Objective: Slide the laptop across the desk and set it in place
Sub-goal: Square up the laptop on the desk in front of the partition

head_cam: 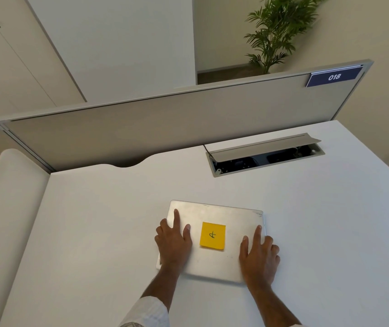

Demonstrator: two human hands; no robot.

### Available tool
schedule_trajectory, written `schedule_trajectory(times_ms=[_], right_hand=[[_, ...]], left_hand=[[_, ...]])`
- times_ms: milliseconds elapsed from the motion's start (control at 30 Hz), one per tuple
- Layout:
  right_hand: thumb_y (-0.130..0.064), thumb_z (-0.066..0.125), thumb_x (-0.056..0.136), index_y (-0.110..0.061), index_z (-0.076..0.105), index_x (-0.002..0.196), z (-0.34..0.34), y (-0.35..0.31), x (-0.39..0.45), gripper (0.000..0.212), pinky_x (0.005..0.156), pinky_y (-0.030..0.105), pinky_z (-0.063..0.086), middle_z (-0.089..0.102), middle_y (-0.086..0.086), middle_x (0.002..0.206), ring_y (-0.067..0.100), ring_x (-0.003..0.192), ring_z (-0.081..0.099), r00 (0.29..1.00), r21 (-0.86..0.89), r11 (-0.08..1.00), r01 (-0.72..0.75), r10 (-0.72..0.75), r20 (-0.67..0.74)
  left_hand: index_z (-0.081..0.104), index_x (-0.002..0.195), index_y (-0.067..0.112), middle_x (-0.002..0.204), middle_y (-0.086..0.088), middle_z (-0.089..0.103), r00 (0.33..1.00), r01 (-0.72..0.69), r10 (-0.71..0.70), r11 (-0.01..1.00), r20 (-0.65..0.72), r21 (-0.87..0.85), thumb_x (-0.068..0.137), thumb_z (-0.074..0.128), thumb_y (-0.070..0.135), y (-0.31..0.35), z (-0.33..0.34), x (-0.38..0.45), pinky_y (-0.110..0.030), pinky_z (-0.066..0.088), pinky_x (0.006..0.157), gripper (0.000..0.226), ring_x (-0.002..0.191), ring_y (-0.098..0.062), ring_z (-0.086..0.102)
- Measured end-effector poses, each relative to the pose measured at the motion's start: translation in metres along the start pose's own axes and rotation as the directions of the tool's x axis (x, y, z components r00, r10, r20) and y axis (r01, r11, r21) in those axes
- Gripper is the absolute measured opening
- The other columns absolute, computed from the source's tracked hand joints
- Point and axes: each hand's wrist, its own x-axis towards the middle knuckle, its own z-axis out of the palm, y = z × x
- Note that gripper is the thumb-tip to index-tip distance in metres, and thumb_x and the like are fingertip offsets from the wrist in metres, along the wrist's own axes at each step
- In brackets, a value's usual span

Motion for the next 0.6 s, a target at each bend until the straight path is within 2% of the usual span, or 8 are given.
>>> schedule_trajectory(times_ms=[600], right_hand=[[-0.043, 0.058, 0.092, -0.008, 0.054, 0.138, 0.0008, -0.0096, -0.0064, 0.058, 0.063, 0.042, 0.046, 0.054, 0.020, 0.101, 0.036, 0.082, 0.050, 0.998, -0.041, 0.998, -0.040, 0.042, 0.047]], left_hand=[[0.039, 0.155, 0.019, 0.137, -0.019, 0.047, 0.998, 0.066, -0.068, 0.991, 0.017, 0.113, 0.100, 0.049, 0.042, 0.0098, 0.0018, -0.0076, -0.046, 0.044, 0.090, 0.060, 0.114, -0.035, 0.048]])
